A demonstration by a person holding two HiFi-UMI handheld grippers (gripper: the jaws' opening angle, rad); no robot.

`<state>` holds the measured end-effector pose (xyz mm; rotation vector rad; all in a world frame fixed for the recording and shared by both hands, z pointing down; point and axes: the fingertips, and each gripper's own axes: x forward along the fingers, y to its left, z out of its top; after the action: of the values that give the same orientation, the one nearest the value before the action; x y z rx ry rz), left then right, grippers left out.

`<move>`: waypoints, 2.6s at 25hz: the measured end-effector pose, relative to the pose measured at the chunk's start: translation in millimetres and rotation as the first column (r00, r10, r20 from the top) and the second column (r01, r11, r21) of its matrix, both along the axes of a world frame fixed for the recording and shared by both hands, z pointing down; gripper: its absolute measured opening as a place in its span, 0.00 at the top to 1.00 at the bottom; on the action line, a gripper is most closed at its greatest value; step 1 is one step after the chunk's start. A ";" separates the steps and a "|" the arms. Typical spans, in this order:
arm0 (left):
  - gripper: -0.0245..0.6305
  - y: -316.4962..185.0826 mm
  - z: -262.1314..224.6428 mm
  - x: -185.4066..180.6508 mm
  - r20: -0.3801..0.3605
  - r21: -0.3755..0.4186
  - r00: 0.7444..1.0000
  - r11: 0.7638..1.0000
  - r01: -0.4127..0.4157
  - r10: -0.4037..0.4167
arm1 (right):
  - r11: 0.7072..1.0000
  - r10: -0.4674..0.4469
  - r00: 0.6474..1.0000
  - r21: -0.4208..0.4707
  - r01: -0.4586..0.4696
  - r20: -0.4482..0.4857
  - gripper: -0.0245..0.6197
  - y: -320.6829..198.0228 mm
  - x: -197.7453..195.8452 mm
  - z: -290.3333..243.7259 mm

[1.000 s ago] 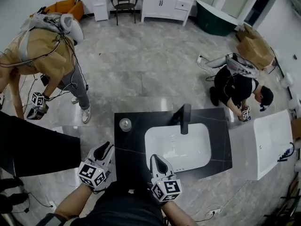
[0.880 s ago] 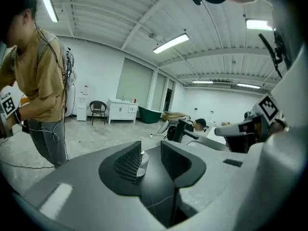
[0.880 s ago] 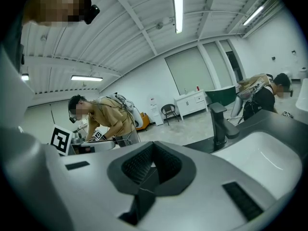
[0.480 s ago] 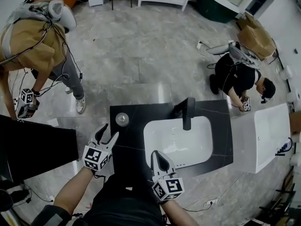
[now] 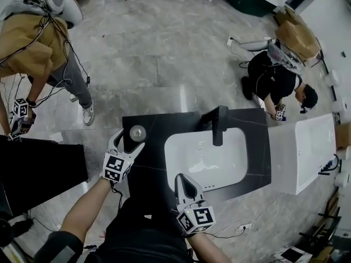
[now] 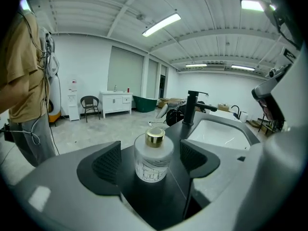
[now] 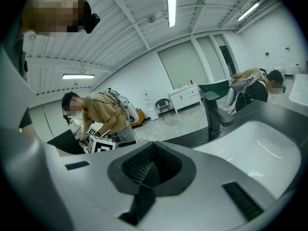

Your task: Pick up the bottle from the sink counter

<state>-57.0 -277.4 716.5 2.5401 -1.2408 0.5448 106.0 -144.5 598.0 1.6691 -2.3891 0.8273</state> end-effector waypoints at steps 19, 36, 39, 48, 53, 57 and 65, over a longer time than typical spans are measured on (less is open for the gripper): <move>0.45 -24.0 27.2 23.9 0.078 -0.024 0.997 0.999 -0.026 0.028 | 0.999 0.048 0.999 -0.019 -0.048 0.005 0.95 10.2 17.2 5.2; 0.45 11.7 -15.7 36.5 0.017 -0.015 0.998 0.998 -0.061 0.061 | 1.000 0.023 0.999 0.007 -0.023 0.026 0.95 15.3 12.3 -1.1; 0.45 21.9 -30.3 37.5 0.005 -0.009 0.998 0.998 -0.065 0.065 | 1.000 0.014 0.999 0.017 -0.014 0.029 0.95 16.7 10.5 -4.4; 0.45 56.1 -78.2 38.2 -0.023 -0.011 0.997 0.997 -0.079 0.079 | 0.998 -0.006 0.999 0.059 0.004 0.034 0.95 24.2 8.5 -19.6; 0.45 79.4 -106.6 37.0 -0.061 -0.034 0.995 0.996 -0.086 0.084 | 0.996 -0.007 0.999 0.087 0.004 0.039 0.95 29.1 7.8 -32.1; 0.45 103.9 -122.4 35.7 -0.077 -0.047 0.993 0.994 -0.095 0.091 | 0.994 -0.010 0.999 0.109 0.006 0.039 0.95 35.4 9.4 -40.7; 0.45 148.9 -148.8 41.9 -0.081 -0.038 0.987 0.989 -0.143 0.139 | 0.991 -0.021 1.000 0.136 0.019 0.015 0.95 50.1 11.5 -50.5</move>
<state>-15.1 -128.5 567.7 2.5992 -1.0172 0.4921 117.5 -94.4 547.4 1.6882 -2.5212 0.6927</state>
